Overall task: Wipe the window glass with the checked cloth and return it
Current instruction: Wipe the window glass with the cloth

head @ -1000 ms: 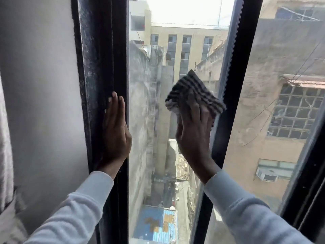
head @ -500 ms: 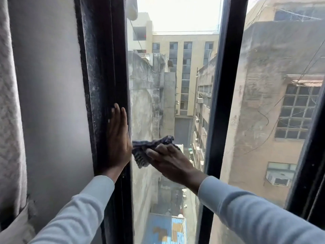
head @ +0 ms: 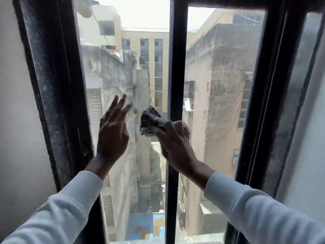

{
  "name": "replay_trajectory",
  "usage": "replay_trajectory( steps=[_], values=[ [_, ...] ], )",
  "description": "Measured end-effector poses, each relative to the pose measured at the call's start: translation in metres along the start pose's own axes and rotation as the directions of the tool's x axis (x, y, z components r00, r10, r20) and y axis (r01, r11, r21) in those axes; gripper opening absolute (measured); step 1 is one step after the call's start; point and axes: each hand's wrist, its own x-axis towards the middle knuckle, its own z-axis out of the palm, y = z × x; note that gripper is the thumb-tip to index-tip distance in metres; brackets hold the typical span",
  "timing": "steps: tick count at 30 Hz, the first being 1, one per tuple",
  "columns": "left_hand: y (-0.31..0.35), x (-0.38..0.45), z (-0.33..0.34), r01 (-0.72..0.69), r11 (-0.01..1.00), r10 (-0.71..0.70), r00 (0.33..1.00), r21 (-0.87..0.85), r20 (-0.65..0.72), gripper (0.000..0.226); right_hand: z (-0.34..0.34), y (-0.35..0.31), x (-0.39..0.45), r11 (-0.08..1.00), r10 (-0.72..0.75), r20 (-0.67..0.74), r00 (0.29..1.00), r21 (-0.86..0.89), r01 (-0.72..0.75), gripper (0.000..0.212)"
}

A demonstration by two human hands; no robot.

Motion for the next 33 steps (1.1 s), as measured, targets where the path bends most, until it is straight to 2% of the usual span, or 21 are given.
replay_trajectory(
  steps=[3, 5, 7, 9, 11, 13, 14, 15, 16, 18, 19, 20, 22, 24, 25, 26, 28, 29, 30, 32, 33],
  values=[
    [0.06, 0.007, 0.026, -0.178, 0.984, 0.173, 0.967, 0.008, 0.186, 0.064, -0.057, 0.09, 0.02, 0.968, 0.18, -0.308, 0.934, -0.115, -0.224, 0.047],
    [0.09, 0.007, 0.045, -0.284, 0.954, 0.247, 0.925, 0.094, 0.289, 0.075, -0.07, 0.142, 0.025, 0.912, 0.333, -0.323, 0.886, -0.13, -0.39, 0.041],
    [0.103, 0.004, 0.058, -0.339, 0.917, 0.244, 0.894, 0.211, 0.377, 0.089, -0.057, 0.161, -0.002, 0.86, 0.469, -0.226, 0.854, -0.102, -0.5, 0.043],
    [0.103, 0.0, 0.067, -0.35, 0.886, 0.206, 0.885, 0.305, 0.417, 0.095, -0.031, 0.154, -0.046, 0.896, 0.423, -0.06, 0.904, -0.124, -0.427, 0.056],
    [0.101, -0.005, 0.072, -0.351, 0.86, 0.19, 0.894, 0.369, 0.407, 0.097, -0.013, 0.144, -0.064, 0.981, 0.128, 0.156, 0.979, -0.165, -0.103, 0.062],
    [0.104, -0.006, 0.076, -0.349, 0.843, 0.182, 0.901, 0.41, 0.394, 0.098, -0.011, 0.16, -0.028, 0.967, -0.111, 0.221, 0.969, -0.199, 0.157, 0.061],
    [0.105, -0.005, 0.077, -0.355, 0.833, 0.185, 0.902, 0.424, 0.391, 0.099, -0.013, 0.171, -0.006, 0.96, -0.125, 0.174, 0.977, -0.228, 0.164, 0.06],
    [0.103, -0.005, 0.076, -0.362, 0.822, 0.189, 0.902, 0.44, 0.388, 0.102, -0.017, 0.185, 0.013, 0.965, -0.049, 0.074, 0.996, -0.253, 0.066, 0.058],
    [0.101, -0.005, 0.075, -0.369, 0.814, 0.193, 0.9, 0.448, 0.391, 0.105, -0.022, 0.193, 0.019, 0.962, 0.112, -0.059, 0.992, -0.242, -0.124, 0.055],
    [0.099, -0.004, 0.072, -0.385, 0.812, 0.187, 0.883, 0.439, 0.43, 0.113, -0.021, 0.177, -0.013, 0.864, 0.449, -0.214, 0.867, -0.143, -0.483, 0.053],
    [0.099, -0.004, 0.072, -0.391, 0.814, 0.178, 0.872, 0.43, 0.455, 0.116, -0.013, 0.155, -0.044, 0.845, 0.501, -0.178, 0.847, -0.109, -0.523, 0.054],
    [0.099, -0.003, 0.073, -0.392, 0.819, 0.168, 0.863, 0.42, 0.477, 0.118, -0.003, 0.129, -0.074, 0.879, 0.449, -0.084, 0.889, -0.138, -0.457, 0.054],
    [0.1, -0.004, 0.074, -0.375, 0.842, 0.147, 0.852, 0.388, 0.503, 0.12, 0.01, 0.114, -0.091, 0.974, 0.143, 0.118, 0.983, -0.196, -0.118, 0.054],
    [0.1, -0.003, 0.074, -0.365, 0.855, 0.155, 0.859, 0.37, 0.489, 0.12, -0.003, 0.144, -0.043, 0.97, -0.053, 0.138, 0.989, -0.229, 0.084, 0.053],
    [0.1, -0.003, 0.074, -0.359, 0.855, 0.159, 0.869, 0.375, 0.469, 0.121, -0.009, 0.163, -0.019, 0.969, -0.025, 0.08, 0.996, -0.245, 0.044, 0.052],
    [0.099, -0.004, 0.075, -0.35, 0.856, 0.158, 0.877, 0.381, 0.453, 0.122, -0.014, 0.177, -0.006, 0.969, 0.069, -0.029, 0.997, -0.237, -0.074, 0.05],
    [0.1, -0.004, 0.075, -0.346, 0.857, 0.152, 0.878, 0.382, 0.454, 0.123, -0.012, 0.165, -0.027, 0.892, 0.412, -0.184, 0.892, -0.115, -0.436, 0.049],
    [0.1, -0.004, 0.076, -0.346, 0.858, 0.147, 0.873, 0.38, 0.465, 0.123, -0.003, 0.143, -0.054, 0.852, 0.507, -0.158, 0.847, -0.061, -0.521, 0.051],
    [0.101, -0.005, 0.077, -0.346, 0.856, 0.14, 0.871, 0.383, 0.472, 0.123, 0.009, 0.116, -0.081, 0.86, 0.5, -0.08, 0.863, -0.069, -0.505, 0.053],
    [0.103, -0.006, 0.078, -0.334, 0.859, 0.13, 0.875, 0.388, 0.466, 0.122, 0.022, 0.104, -0.096, 0.967, 0.24, 0.072, 0.968, -0.107, -0.232, 0.056],
    [0.104, -0.005, 0.078, -0.335, 0.862, 0.135, 0.876, 0.382, 0.464, 0.121, 0.016, 0.119, -0.081, 0.986, 0.107, 0.108, 0.988, -0.138, -0.092, 0.056]
  ],
)
